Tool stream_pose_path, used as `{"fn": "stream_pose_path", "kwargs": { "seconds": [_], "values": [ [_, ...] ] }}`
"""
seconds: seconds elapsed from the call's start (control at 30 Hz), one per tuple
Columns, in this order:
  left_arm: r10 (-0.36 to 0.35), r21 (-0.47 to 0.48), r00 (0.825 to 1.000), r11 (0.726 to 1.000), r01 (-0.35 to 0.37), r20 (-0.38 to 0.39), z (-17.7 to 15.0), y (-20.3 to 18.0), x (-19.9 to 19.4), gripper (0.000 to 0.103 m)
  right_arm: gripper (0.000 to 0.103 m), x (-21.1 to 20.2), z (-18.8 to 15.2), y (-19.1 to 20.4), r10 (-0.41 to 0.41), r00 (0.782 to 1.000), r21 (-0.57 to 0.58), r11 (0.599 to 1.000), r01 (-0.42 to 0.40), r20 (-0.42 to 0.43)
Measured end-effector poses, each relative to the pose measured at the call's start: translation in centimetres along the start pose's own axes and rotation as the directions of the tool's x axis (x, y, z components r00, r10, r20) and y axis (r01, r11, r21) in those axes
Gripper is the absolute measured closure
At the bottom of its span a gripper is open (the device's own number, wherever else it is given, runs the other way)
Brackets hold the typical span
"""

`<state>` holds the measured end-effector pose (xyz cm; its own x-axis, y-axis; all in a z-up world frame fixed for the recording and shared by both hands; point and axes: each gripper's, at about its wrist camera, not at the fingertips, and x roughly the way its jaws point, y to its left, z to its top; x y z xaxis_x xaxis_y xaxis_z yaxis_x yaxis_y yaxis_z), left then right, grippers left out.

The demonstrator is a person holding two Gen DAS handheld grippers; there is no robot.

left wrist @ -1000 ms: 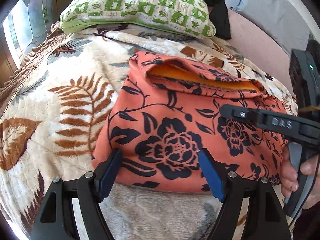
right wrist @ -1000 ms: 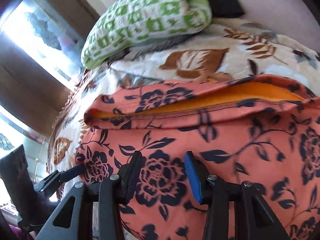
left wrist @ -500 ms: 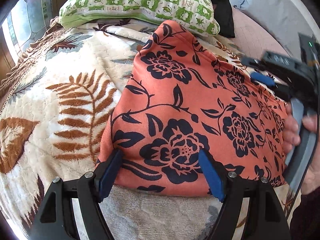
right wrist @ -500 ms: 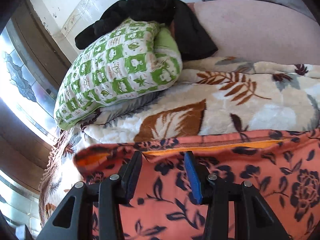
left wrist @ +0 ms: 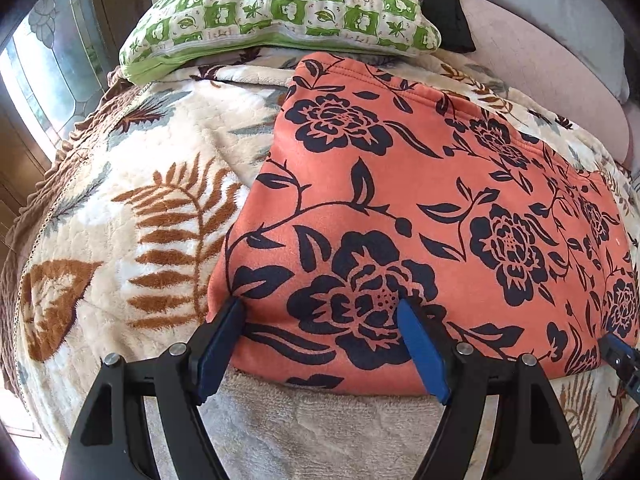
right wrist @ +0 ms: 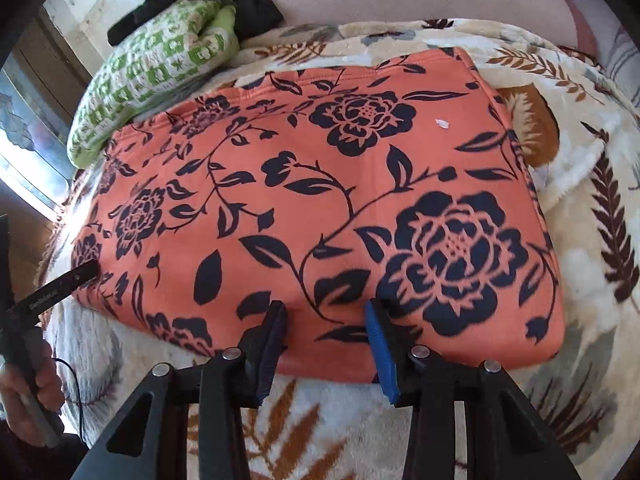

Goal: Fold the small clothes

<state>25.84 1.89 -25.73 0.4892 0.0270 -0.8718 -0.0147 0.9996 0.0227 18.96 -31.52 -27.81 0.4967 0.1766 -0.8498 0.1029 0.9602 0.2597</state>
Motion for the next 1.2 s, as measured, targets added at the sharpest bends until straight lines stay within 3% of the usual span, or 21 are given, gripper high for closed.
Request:
{"fn": "stream_pose_path", "kwargs": {
  "seconds": [0.13,0.23,0.37,0.47,0.53,0.63,0.73,0.83,0.93,1.0,1.03,1.13,1.2],
  "values": [
    [0.084,0.034,0.990,0.996,-0.088,0.111,-0.3,-0.8,-2.5,0.024,0.059,-1.6,-0.7,0.0,-0.003,1.000,-0.006,1.000,0.003,-0.006],
    [0.055,0.019,0.978,0.998,-0.060,0.199,0.0,-0.9,-4.5,0.024,0.059,-4.0,-0.3,0.2,0.021,0.994,-0.008,1.000,-0.021,0.103],
    [0.050,0.015,0.988,0.998,-0.053,0.145,0.8,-1.9,-3.0,0.024,0.059,-5.7,1.0,-2.0,-0.002,0.974,0.101,0.995,-0.021,0.227],
    [0.077,0.031,0.997,0.997,-0.077,-0.007,0.6,-3.2,0.6,0.023,0.060,-3.4,1.8,-4.8,-0.057,0.982,0.208,0.978,0.019,0.179],
    [0.123,0.041,0.992,0.991,-0.124,0.021,0.5,-3.8,0.6,0.019,0.061,-1.4,2.0,-6.4,-0.024,0.993,0.259,0.966,-0.006,0.113],
    [0.115,0.051,0.990,0.992,-0.119,0.078,0.5,-4.7,-0.9,0.019,0.062,-2.1,2.4,-5.8,-0.023,0.992,0.243,0.970,-0.009,0.126],
    [0.081,0.111,0.983,0.989,-0.099,0.162,-0.1,-6.9,-2.9,0.019,0.061,-3.4,2.1,-5.1,0.070,0.979,0.251,0.961,-0.118,0.191],
    [0.002,0.150,0.991,0.988,-0.022,0.134,-0.7,-8.5,-2.8,0.019,0.061,-3.9,2.1,-2.9,0.127,0.970,0.177,0.970,-0.165,0.209],
    [0.037,0.170,0.999,0.985,-0.043,0.038,-1.3,-9.7,0.0,0.017,0.061,-2.2,1.9,-0.6,0.154,0.980,0.116,0.979,-0.169,0.128],
    [0.069,0.177,0.996,0.981,-0.078,0.056,-1.5,-9.9,0.8,0.008,0.061,0.2,1.4,0.3,0.111,0.994,0.088,0.990,-0.112,0.017],
    [0.068,0.169,0.996,0.983,-0.076,0.054,-1.3,-9.9,0.5,0.008,0.061,0.5,1.1,0.4,0.100,0.995,0.076,0.992,-0.101,0.017],
    [-0.010,0.115,0.998,0.993,0.003,0.059,-0.5,-9.0,-0.4,0.008,0.061,-1.7,2.2,-0.4,0.156,0.981,0.077,0.983,-0.165,0.115],
    [-0.011,0.095,0.996,0.995,0.002,0.092,0.0,-8.7,-0.9,0.008,0.061,-3.2,3.2,-1.9,0.115,0.974,0.095,0.986,-0.135,0.194]
  ]
}}
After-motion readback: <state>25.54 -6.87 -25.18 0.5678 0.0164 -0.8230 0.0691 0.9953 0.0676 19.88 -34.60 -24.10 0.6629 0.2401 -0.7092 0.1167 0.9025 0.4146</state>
